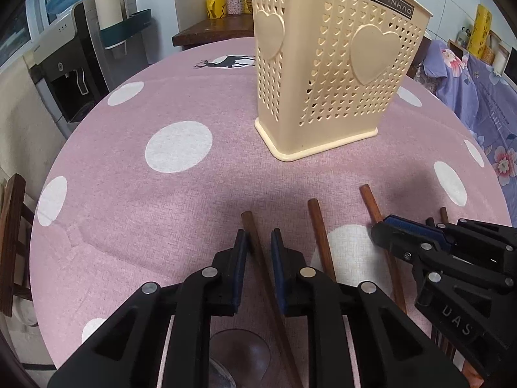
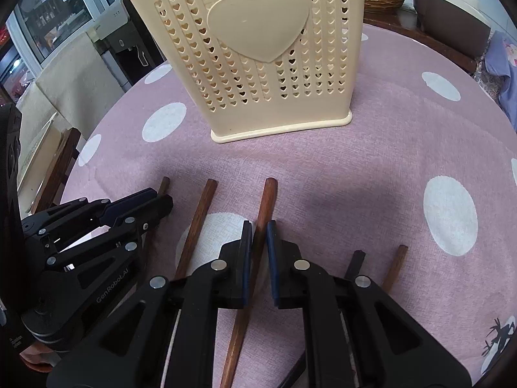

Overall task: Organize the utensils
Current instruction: 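Close the left tool on a brown chopstick, then carry both held brown chopsticks up over the cream utensil holder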

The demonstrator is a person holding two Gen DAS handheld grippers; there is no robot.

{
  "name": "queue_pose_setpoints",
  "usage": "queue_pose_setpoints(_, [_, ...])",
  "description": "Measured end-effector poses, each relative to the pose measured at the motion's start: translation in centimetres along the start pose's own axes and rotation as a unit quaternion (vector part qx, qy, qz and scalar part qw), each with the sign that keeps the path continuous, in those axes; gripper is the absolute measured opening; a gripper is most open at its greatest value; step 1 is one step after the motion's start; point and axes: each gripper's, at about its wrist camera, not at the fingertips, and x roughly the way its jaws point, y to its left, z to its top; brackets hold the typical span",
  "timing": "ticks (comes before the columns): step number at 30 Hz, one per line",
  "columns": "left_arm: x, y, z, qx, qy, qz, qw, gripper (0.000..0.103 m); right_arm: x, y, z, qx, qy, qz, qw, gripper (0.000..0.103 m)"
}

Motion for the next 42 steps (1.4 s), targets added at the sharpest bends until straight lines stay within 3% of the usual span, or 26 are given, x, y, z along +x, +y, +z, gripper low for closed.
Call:
queue_pose_setpoints(9, [0.2,0.0,0.0,-0.018,-0.012,0.008,0.9997,0.01,0.1,0.4,0.0,-0.001,0.001,-0.007,1.0,0.011])
queue_pose_setpoints(14, [-0.2,0.7,0.0,-0.038,-0.023,-0.006,0.999,0.01,0.0,0.2,0.1,0.009,-0.004,0.003,1.0,0.01])
queue_pose_setpoints(20, [-3.1,1.2,0.1,-0.055,-0.063,-0.033,0.996,0.01,-1.8,-0.1,0.7,0.027,-0.029,0.029,0.999,0.01])
queue_pose_setpoints(34, [-14.2,1.6,-0.7,-0.062,-0.188,-0.112,0.9738,0.009,-13.0,2.5,1.1,-0.011,-0.133,0.115,0.984,0.008])
queue_pose_setpoints(42, [-17.2,2.4,-0.9,-0.064,-0.223,-0.133,0.9637,0.009,-17.4,3.5,0.8,-0.038,-0.154,0.135,0.978,0.008])
